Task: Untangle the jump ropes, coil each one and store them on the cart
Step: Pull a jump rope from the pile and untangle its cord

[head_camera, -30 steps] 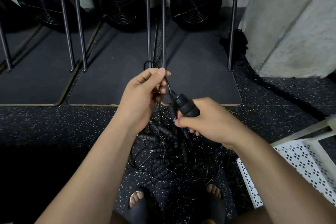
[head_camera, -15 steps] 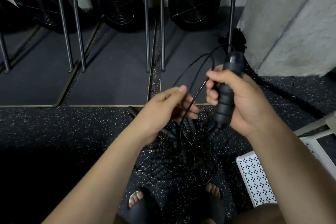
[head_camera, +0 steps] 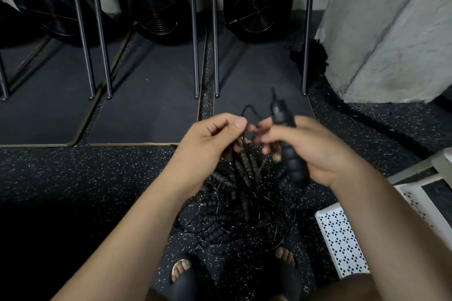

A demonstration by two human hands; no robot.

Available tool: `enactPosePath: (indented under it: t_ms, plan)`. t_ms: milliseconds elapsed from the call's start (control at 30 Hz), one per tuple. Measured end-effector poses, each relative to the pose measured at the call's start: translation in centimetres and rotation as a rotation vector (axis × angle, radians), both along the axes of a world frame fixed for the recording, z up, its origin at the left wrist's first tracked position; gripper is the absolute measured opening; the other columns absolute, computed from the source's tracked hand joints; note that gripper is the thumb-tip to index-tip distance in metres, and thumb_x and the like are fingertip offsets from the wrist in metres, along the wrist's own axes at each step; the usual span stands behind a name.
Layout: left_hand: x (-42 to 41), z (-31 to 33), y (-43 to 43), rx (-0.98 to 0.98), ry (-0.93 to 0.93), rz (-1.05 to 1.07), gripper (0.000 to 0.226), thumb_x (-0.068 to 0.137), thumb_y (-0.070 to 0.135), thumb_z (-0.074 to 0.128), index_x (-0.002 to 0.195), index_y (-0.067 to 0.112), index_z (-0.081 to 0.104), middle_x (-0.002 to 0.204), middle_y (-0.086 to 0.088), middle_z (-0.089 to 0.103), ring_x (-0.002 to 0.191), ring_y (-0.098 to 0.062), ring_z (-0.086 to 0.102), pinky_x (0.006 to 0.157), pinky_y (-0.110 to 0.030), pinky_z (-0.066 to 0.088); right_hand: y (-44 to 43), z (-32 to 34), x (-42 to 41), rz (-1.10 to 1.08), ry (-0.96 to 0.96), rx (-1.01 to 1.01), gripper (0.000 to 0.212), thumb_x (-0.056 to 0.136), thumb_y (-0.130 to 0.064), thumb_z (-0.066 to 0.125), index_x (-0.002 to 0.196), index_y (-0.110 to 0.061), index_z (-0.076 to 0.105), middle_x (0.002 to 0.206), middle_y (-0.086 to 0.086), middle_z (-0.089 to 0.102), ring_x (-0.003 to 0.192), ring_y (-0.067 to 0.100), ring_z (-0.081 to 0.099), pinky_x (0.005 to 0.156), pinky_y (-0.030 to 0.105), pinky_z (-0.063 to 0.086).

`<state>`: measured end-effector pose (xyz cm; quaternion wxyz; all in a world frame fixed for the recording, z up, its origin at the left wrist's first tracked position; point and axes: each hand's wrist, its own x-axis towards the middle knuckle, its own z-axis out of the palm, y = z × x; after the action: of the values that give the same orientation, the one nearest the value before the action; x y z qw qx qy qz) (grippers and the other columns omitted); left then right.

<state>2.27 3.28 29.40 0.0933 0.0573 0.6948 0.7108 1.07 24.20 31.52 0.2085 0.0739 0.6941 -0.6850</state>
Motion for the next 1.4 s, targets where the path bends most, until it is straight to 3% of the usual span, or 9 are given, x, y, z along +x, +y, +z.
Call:
enactPosePath:
  t_ms: [133,233,567,700,833,1067,1133,1233,1400]
  plan:
    - [-0.7,0.0,-0.7,0.174,-0.079,0.087,0.02,0.106,0.022,0.062,0.101,0.007,0.073,0.082,-0.005,0.061,0.07,-0.014,0.052,0.068,-0.023,0.048,-1.4,0.2,1.1,0.314,0.002,0.098,0.023,0.093,0.004,0.068,0.112,-0.007,0.076,0.103,0.003,0.083,0.086,0.009,0.074,0.077,0.021,0.054]
    - [-1.2,0.2,-1.3,0.263,-0.131,0.158,0.02,0.107,0.022,0.062,0.102,0.004,0.068,0.079,0.002,0.062,0.066,-0.011,0.049,0.06,-0.017,0.046,-2.4,0.0,1.5,0.397,0.011,0.134,0.02,0.096,0.003,0.069,0.112,-0.006,0.075,0.105,0.007,0.083,0.106,0.021,0.078,0.088,0.03,0.056]
    - [-2.4,-1.2,-2.6,0.243,-0.269,0.457,0.026,0.104,0.035,0.07,0.086,0.017,0.064,0.076,0.001,0.064,0.066,-0.013,0.063,0.067,-0.028,0.048,-3.0,0.3,1.6,0.183,0.066,0.079,0.017,0.095,0.004,0.071,0.111,0.007,0.069,0.095,0.018,0.081,0.094,0.031,0.081,0.083,0.038,0.063]
    - [-2.0,-0.7,-2.0,0.145,-0.347,0.291,0.035,0.107,0.045,0.06,0.096,0.013,0.071,0.08,-0.004,0.071,0.075,-0.018,0.071,0.071,-0.031,0.05,-2.3,1.6,1.4,0.073,0.102,-0.165,0.014,0.096,0.003,0.067,0.109,0.004,0.069,0.098,0.022,0.08,0.091,0.031,0.079,0.073,0.03,0.062]
    - [-0.8,0.2,-0.7,0.053,-0.288,-0.035,0.031,0.107,0.014,0.047,0.103,0.018,0.078,0.105,-0.006,0.081,0.099,-0.017,0.075,0.087,-0.037,0.047,-1.7,2.4,1.0,-0.087,0.084,-0.421,0.019,0.088,-0.006,0.069,0.107,-0.004,0.07,0.095,0.014,0.079,0.088,0.024,0.077,0.071,0.025,0.062]
    - [0.4,-0.2,0.0,-0.117,-0.15,-0.278,0.02,0.105,0.018,0.064,0.116,0.015,0.081,0.117,-0.001,0.081,0.119,-0.014,0.072,0.108,-0.031,0.049,-0.1,2.3,-0.3,-0.297,0.047,-0.708,0.019,0.09,-0.011,0.066,0.109,-0.008,0.069,0.106,0.007,0.079,0.104,0.019,0.077,0.077,0.022,0.061]
    - [0.3,-0.5,-0.2,-0.156,-0.096,-0.299,0.018,0.102,0.021,0.072,0.116,0.017,0.082,0.118,-0.002,0.08,0.12,-0.021,0.072,0.114,-0.048,0.05,0.4,1.9,-0.6,-0.335,0.038,-0.743,0.016,0.096,-0.009,0.062,0.111,-0.007,0.067,0.109,0.009,0.078,0.108,0.02,0.077,0.08,0.021,0.061]
    - [0.3,-0.5,-0.4,-0.133,-0.062,-0.257,0.018,0.099,0.019,0.074,0.115,0.014,0.082,0.117,-0.003,0.081,0.114,-0.017,0.073,0.112,-0.042,0.052,0.8,1.1,-1.0,-0.276,0.067,-0.565,0.023,0.097,-0.004,0.063,0.119,0.0,0.068,0.117,0.014,0.078,0.113,0.026,0.076,0.083,0.025,0.062]
    - [-0.5,-0.6,-0.9,-0.028,0.036,-0.036,0.011,0.1,0.015,0.072,0.105,0.013,0.082,0.104,0.001,0.08,0.083,-0.005,0.064,0.081,-0.019,0.051,0.2,0.1,0.1,0.053,0.068,0.049,0.029,0.09,0.008,0.067,0.114,-0.006,0.076,0.105,0.01,0.082,0.104,0.026,0.077,0.083,0.033,0.056]
